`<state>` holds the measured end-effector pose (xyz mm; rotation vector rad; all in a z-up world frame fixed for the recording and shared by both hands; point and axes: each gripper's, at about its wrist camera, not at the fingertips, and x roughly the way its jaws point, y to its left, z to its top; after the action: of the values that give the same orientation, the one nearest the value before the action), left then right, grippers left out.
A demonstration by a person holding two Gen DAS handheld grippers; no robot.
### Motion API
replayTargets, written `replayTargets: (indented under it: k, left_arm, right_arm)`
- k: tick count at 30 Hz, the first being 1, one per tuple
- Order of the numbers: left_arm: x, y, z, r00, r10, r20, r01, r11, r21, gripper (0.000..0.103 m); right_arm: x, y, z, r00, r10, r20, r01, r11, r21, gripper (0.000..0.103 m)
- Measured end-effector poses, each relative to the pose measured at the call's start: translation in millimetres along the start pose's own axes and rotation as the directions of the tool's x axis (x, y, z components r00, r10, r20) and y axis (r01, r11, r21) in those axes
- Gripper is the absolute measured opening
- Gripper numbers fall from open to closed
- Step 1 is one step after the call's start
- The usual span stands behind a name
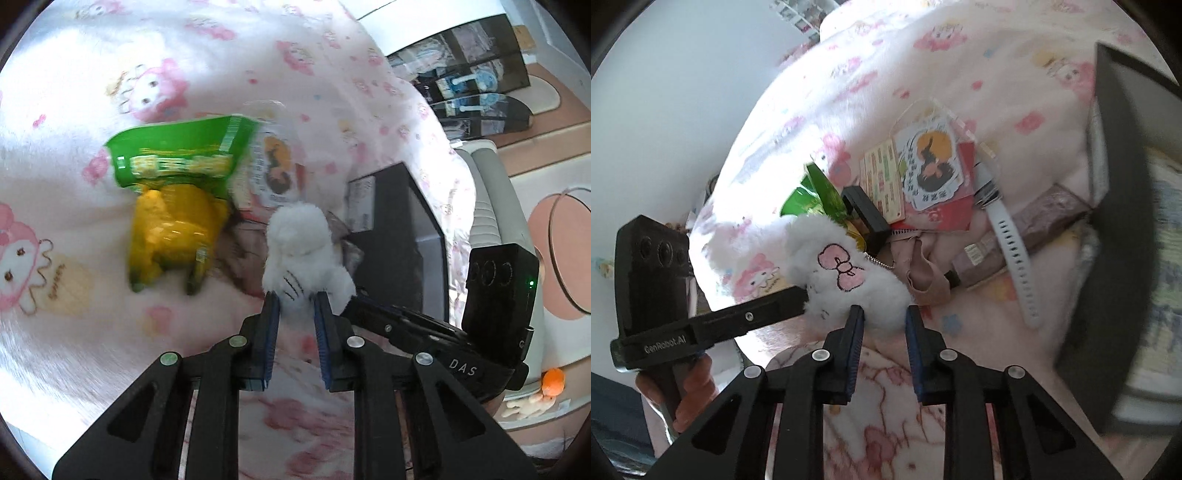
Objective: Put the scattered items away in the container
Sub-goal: 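Lift the white plush with the right gripper and carry it over the box, then lower the plush into the box and open the right gripper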
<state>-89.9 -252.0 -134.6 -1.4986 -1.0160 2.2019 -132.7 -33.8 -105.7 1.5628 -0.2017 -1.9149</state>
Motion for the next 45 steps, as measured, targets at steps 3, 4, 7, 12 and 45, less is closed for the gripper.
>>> replayTargets:
  k: [3, 4, 7, 12, 45]
  left_arm:
    - [-5.6, -28.3, -5.9, 1.000, -0.022, 0.010, 0.021, 0.999, 0.047, 0.018]
    - [-5.9, -40.3, -7.1, 0.999, -0.030, 0.013, 0.029, 0.997, 0.069, 0.018]
    - [-3.3, -73.7, -8.0, 0.999, -0.045, 0.010, 0.043, 0.991, 0.127, 0.018]
    - [21.0, -132.9, -5.7, 0.998, -0.058, -0.019, 0.060, 0.975, 0.214, 0.018]
    - [214.2, -223.4, 68.1, 0.964, 0.267, -0.002, -0.262, 0.945, 0.194, 0.015]
  right_arm:
    - [-20.3, 12.2, -7.9, 0.999, -0.011, 0.052, 0.011, 1.000, -0.007, 0.020]
    - [-32.5, 10.1, -10.5, 0.997, -0.012, 0.070, 0.013, 1.000, -0.005, 0.020]
    - [-68.3, -1.8, -18.2, 0.992, -0.019, 0.127, 0.018, 1.000, 0.009, 0.020]
    - [-115.0, -29.1, -29.5, 0.978, -0.041, 0.206, 0.032, 0.998, 0.050, 0.020]
    - [-131.0, -256.3, 75.5, 0.937, -0.322, 0.136, 0.292, 0.935, 0.200, 0.017]
